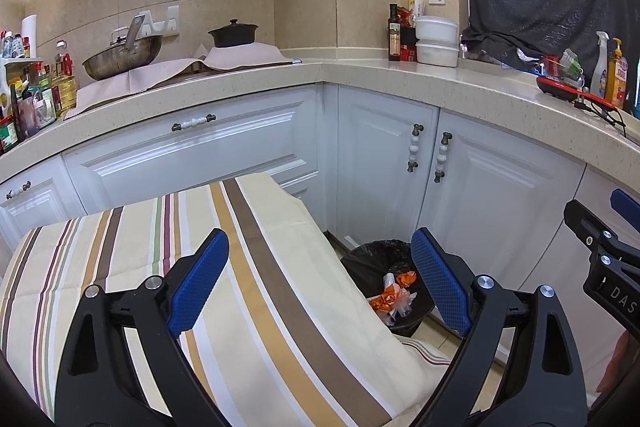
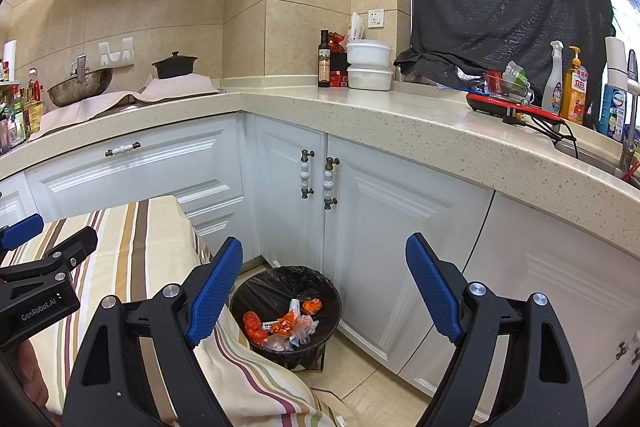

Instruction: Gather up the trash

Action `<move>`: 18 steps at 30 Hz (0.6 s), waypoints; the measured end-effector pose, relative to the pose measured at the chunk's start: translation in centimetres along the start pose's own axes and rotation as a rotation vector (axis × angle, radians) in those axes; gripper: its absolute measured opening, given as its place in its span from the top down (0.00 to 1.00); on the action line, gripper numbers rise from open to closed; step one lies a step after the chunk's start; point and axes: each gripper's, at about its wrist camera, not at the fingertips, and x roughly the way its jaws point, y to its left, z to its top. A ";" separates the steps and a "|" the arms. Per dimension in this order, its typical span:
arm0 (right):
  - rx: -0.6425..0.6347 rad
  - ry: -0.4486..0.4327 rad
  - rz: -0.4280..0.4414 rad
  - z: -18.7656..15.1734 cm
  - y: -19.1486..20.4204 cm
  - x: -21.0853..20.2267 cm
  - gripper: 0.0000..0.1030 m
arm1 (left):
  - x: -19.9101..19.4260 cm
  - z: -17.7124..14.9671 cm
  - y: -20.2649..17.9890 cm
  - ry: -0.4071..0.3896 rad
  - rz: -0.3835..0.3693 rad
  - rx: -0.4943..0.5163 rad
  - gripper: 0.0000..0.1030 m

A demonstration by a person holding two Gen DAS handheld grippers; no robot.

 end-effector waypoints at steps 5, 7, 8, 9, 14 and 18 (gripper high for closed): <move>0.000 0.000 0.000 0.0 0.0 0.0 0.21 | 0.1 0.0 -0.2 0.012 -0.003 0.015 0.12; 0.000 0.002 0.000 0.0 -0.1 0.0 0.21 | 0.0 0.0 -0.5 0.007 0.002 0.020 0.12; 0.001 0.003 -0.001 -0.1 -0.1 0.1 0.21 | 0.0 0.0 -0.6 0.004 0.006 0.024 0.12; 0.001 0.003 -0.001 -0.1 -0.2 0.1 0.21 | -0.1 0.0 -0.7 0.001 0.005 0.029 0.12; 0.001 0.008 -0.002 -0.1 -0.4 0.1 0.21 | -0.2 0.1 -1.1 -0.007 -0.011 0.037 0.05; -0.001 0.015 -0.001 -0.3 -0.4 0.2 0.21 | 0.1 0.0 -1.0 0.002 -0.016 0.029 0.05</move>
